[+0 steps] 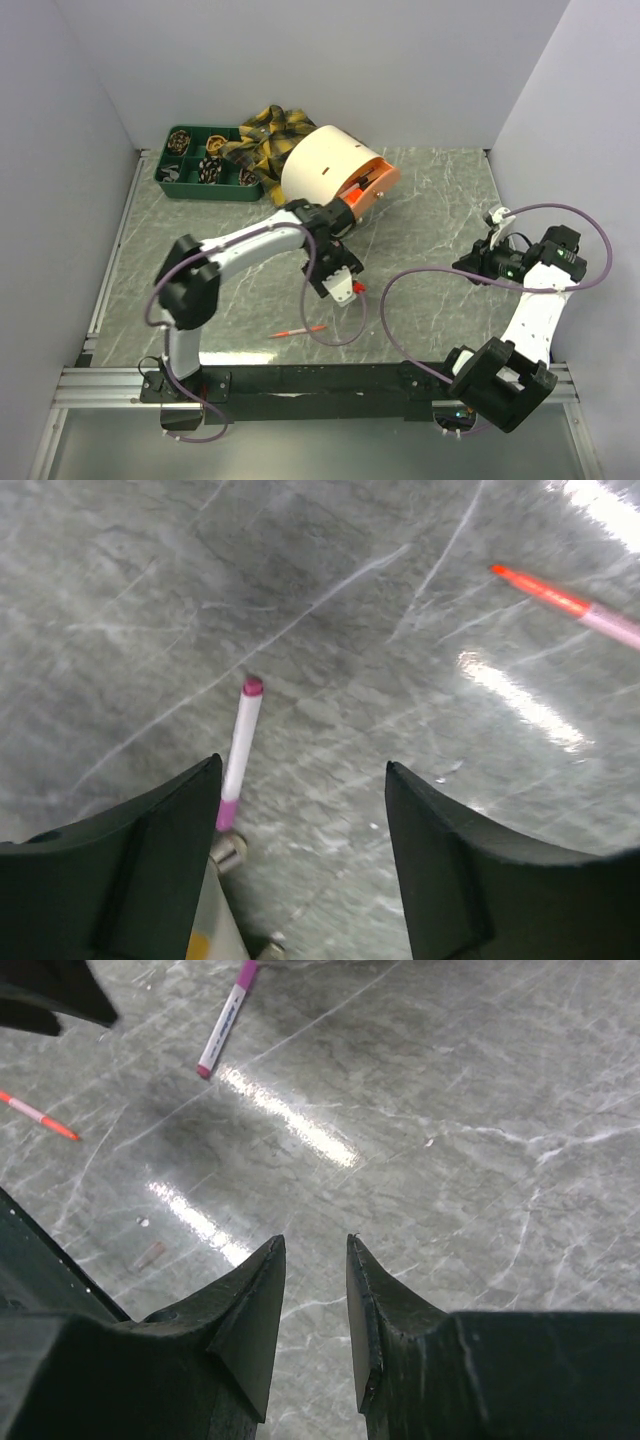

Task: Sort the stationery into containers
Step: Pick up the pen from the center of the board.

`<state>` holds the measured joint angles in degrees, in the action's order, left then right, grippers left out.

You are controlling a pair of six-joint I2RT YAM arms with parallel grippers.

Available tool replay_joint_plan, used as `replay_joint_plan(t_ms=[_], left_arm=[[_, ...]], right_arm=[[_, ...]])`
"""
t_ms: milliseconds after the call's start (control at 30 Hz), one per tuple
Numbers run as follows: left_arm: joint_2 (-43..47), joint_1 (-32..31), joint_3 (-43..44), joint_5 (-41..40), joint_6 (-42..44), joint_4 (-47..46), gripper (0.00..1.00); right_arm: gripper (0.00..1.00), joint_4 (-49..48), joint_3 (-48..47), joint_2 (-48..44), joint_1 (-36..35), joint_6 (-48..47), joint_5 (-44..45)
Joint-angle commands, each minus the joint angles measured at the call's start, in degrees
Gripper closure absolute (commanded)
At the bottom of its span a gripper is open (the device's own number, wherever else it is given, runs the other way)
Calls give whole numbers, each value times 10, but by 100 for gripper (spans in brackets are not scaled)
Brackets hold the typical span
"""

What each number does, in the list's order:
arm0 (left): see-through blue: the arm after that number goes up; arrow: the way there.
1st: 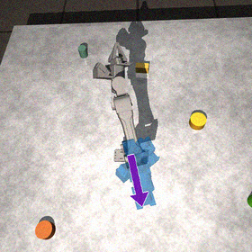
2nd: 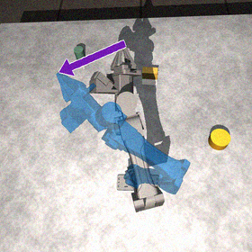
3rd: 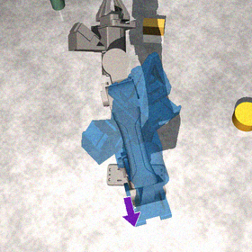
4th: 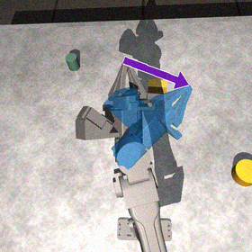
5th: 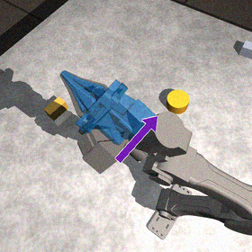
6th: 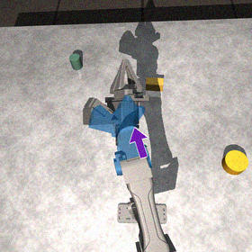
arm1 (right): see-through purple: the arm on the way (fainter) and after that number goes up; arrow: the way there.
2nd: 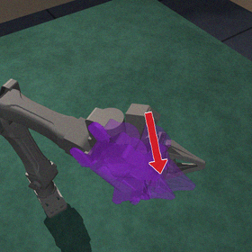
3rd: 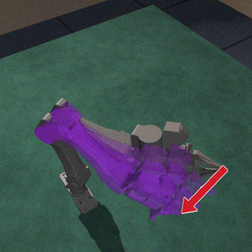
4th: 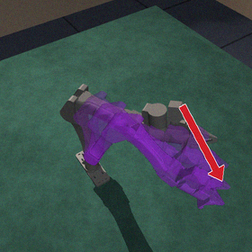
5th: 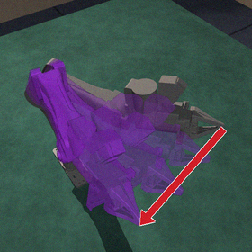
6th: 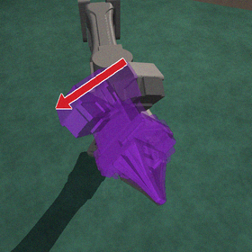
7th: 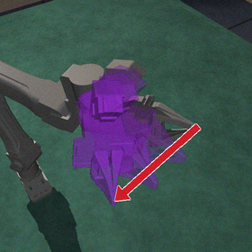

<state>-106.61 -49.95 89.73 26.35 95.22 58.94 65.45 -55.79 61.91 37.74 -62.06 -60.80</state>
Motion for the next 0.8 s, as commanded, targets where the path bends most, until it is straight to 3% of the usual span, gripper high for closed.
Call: replay_joint_plan(t_ms=[0, 333, 767], left_arm=[[-75, -18, 102, -31, 41, 90, 32], [-228, -27, 248, -87, 13, 116, 44], [-296, -33, 295, -133, 2, 114, 55]], right_arm=[[62, 36, 8, -12, -2, -54, 0], [64, 75, 16, 2, -2, -121, 1], [66, 85, 11, 30, -2, -141, -13]])
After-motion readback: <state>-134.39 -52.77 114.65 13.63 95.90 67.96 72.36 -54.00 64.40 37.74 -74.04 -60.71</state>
